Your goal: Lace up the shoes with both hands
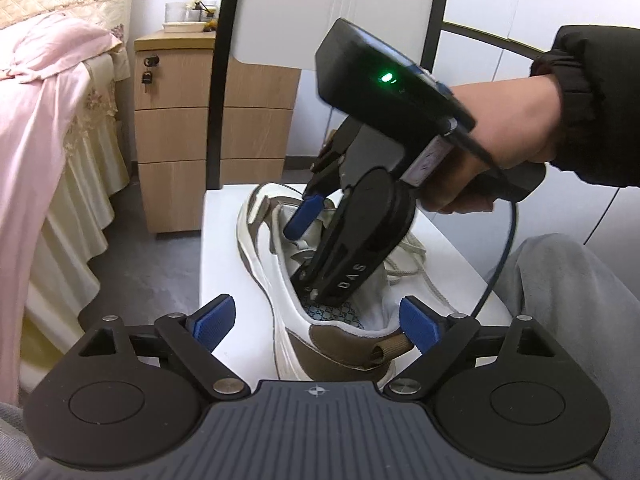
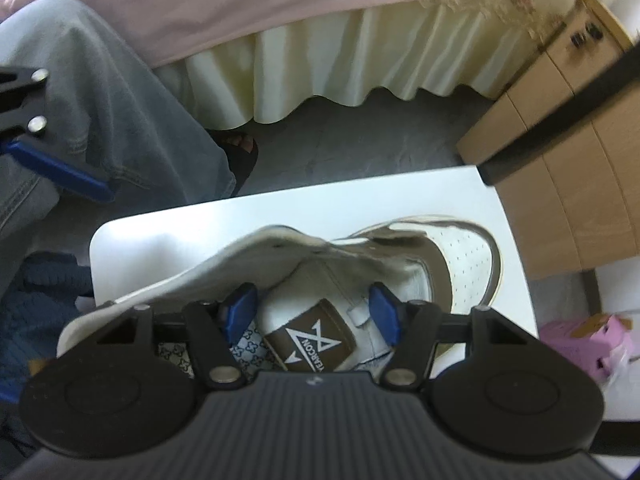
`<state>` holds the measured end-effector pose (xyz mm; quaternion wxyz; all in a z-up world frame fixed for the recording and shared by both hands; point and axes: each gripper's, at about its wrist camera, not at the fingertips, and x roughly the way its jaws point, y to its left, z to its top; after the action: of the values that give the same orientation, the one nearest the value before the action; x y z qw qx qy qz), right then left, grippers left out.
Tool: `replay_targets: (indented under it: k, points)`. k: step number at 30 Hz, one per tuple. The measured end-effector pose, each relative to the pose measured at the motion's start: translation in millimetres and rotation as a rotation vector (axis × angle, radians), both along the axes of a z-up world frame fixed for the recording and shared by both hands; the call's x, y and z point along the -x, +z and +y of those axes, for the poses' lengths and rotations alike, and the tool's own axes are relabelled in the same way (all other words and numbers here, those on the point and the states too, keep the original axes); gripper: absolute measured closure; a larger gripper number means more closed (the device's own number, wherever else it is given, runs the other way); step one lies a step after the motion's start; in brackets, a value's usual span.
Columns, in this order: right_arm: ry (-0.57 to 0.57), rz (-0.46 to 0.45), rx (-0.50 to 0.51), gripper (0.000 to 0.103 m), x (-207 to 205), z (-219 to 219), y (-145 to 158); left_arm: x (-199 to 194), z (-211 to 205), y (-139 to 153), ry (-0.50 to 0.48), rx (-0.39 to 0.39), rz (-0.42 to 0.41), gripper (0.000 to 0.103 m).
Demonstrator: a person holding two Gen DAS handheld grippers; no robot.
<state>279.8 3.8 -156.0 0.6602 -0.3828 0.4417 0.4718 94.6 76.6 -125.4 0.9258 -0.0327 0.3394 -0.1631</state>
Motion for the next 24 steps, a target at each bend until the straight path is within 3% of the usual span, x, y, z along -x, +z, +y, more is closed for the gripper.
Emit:
replay_targets:
  k: [5, 10, 15, 16, 17, 18, 24]
  points:
    - [0.033, 0.012, -0.007, 0.042, 7, -4, 11, 7, -3, 6, -0.024, -0.007, -0.030, 0.012]
    - [0.087, 0.018, 0.053, 0.042, 13, -3, 5, 8, -11, 7, -0.046, -0.008, -0.038, 0.011]
    - [0.170, -0.090, 0.156, 0.043, 24, 5, -10, -1, -23, -1, -0.042, -0.070, 0.012, 0.011]
    - [0.159, -0.097, 0.155, 0.049, 23, 5, -11, -3, -24, -4, -0.040, -0.076, 0.027, 0.011]
    - [0.146, -0.104, 0.155, 0.062, 22, 6, -11, -6, -26, -7, -0.033, -0.087, 0.044, 0.011]
    - [0.133, -0.112, 0.152, 0.067, 21, 5, -10, -9, -27, -10, -0.020, -0.100, 0.063, 0.011]
    - [0.099, -0.064, 0.113, 0.080, 17, -1, 2, -22, -22, -19, -0.025, -0.011, 0.118, 0.027]
